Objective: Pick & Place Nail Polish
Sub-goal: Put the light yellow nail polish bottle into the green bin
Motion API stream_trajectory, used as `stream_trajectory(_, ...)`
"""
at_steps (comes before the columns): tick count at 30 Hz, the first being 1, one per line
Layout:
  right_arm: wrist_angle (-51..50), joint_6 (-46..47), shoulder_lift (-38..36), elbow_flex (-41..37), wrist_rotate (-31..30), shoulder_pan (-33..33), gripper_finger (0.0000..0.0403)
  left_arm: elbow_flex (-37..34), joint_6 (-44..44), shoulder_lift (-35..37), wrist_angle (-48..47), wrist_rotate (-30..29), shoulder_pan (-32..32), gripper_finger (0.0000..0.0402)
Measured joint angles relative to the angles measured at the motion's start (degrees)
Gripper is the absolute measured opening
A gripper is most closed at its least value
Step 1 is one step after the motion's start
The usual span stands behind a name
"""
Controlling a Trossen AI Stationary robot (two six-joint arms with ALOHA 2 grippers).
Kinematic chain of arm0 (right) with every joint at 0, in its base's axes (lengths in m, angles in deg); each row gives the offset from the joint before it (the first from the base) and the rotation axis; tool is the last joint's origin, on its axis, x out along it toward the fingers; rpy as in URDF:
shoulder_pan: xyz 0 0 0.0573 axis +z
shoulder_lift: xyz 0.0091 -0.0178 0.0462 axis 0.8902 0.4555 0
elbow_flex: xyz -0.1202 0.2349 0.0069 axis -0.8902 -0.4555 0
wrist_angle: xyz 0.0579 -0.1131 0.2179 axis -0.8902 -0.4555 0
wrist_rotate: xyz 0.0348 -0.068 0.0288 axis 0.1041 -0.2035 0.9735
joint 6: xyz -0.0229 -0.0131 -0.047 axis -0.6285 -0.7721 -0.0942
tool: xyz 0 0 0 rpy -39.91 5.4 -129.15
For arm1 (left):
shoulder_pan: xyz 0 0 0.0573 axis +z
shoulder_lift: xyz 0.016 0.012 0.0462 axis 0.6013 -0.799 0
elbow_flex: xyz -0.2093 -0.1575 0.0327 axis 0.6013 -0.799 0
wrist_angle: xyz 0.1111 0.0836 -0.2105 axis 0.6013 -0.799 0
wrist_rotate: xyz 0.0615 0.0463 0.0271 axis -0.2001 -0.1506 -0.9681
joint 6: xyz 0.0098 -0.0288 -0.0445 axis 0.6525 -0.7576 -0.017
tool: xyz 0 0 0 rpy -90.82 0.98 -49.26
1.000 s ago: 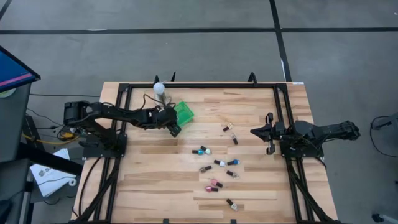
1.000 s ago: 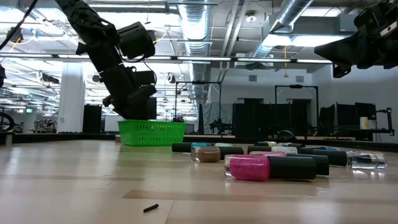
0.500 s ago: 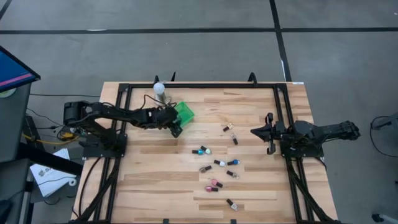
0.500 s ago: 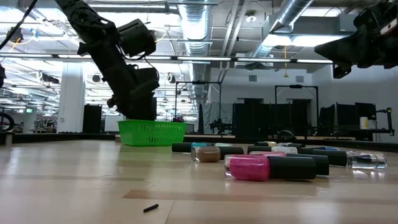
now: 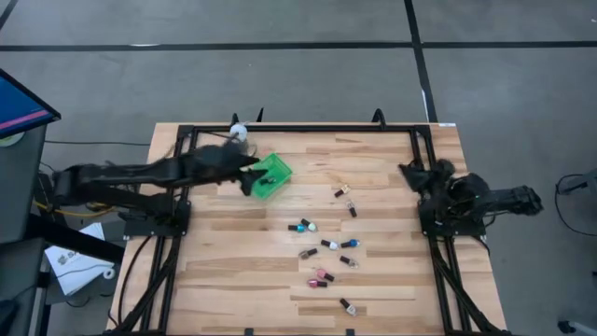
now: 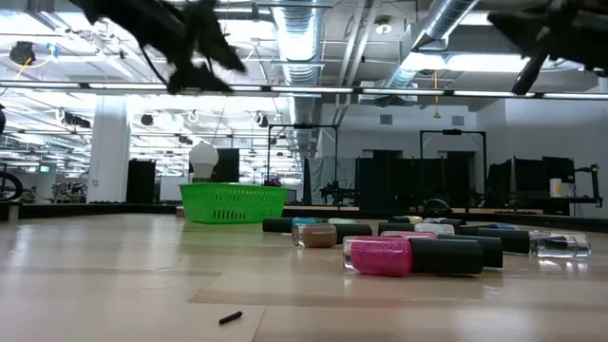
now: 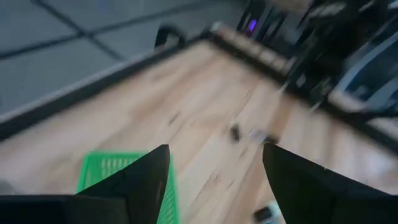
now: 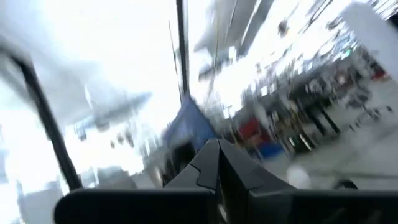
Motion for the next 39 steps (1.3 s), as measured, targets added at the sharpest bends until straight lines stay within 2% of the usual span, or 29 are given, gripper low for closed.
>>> stream_trajectory(2, 4.5, 2.9, 0.0, 0.1, -1.9, -1.0, 0.0001, 0.0, 0.0, 5.0, 0.5, -0.1, -0.6, 0.0246)
stream_trajectory(6, 4.8, 6.9, 0.0, 2.8, -2.5, -3.0, 0.0001, 0.0, -0.1, 14.3, 0.4, -0.8, -2.2, 0.0234)
stream_trajectory(12, -2.7, 6.9, 4.3, 9.7, -2.4, -4.2, 0.0001, 0.0, 0.9, 24.9, 0.5, -3.2, -5.2, 0.0198)
stream_trajectory(15, -6.5, 6.9, 9.6, 14.3, -2.4, -4.9, 0.0001, 0.0, 3.2, 28.2, 0.3, -3.2, -6.0, 0.0176)
stream_trajectory(21, -7.2, 6.3, 23.7, 25.4, -2.4, -5.6, 0.0001, 0.0, 7.5, 33.7, -0.6, -3.8, -6.3, 0.0127)
stream_trajectory(27, -10.5, -1.4, 34.8, 35.1, -2.2, -6.8, 0.0001, 0.0, 9.3, 38.4, -6.2, -3.8, -6.3, 0.0066)
stream_trajectory(32, -19.2, -3.9, 38.6, 41.1, -1.9, -7.0, 0.0002, -0.2, 7.9, 42.1, -15.4, -3.8, -6.3, 0.001)
stream_trajectory(35, -29.2, -4.6, 42.6, 45.1, -2.0, -8.3, 0.0013, -0.2, 7.5, 43.9, -19.1, -3.5, -6.3, 0.0004)
stream_trajectory(39, -46.3, -6.4, 48.5, 50.0, -0.8, -11.3, 0.0057, -0.2, 7.4, 45.8, -22.6, -3.3, -6.3, 0.0003)
